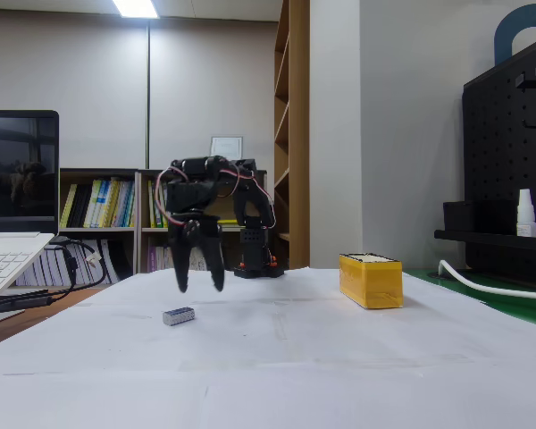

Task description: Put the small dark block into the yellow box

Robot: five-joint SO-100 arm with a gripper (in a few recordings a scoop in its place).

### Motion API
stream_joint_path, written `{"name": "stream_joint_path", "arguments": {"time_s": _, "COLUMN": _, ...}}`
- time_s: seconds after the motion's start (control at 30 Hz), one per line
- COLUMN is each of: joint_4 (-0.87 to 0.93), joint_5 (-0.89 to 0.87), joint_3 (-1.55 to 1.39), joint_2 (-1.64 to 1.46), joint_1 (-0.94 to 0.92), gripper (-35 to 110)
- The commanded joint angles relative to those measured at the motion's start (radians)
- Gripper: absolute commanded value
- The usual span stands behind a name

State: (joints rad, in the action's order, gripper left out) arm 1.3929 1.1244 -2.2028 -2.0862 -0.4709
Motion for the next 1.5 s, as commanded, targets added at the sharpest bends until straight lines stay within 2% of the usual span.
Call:
{"name": "stream_joint_path", "arguments": {"time_s": 0.0, "joint_4": 0.008, "joint_5": -0.017, "joint_3": -0.094, "joint_2": 0.003, "joint_1": -0.025, "gripper": 36}}
{"name": "stream_joint_path", "arguments": {"time_s": 0.47, "joint_4": -0.052, "joint_5": 0.002, "joint_3": -0.202, "joint_2": -0.149, "joint_1": -0.052, "gripper": 35}}
{"name": "stream_joint_path", "arguments": {"time_s": 1.2, "joint_4": -0.115, "joint_5": 0.052, "joint_3": -0.178, "joint_2": -0.176, "joint_1": -0.014, "gripper": 34}}
{"name": "stream_joint_path", "arguments": {"time_s": 1.3, "joint_4": -0.110, "joint_5": 0.054, "joint_3": -0.175, "joint_2": -0.176, "joint_1": -0.011, "gripper": 20}}
{"name": "stream_joint_path", "arguments": {"time_s": 1.47, "joint_4": -0.104, "joint_5": 0.060, "joint_3": -0.161, "joint_2": -0.173, "joint_1": -0.005, "gripper": 17}}
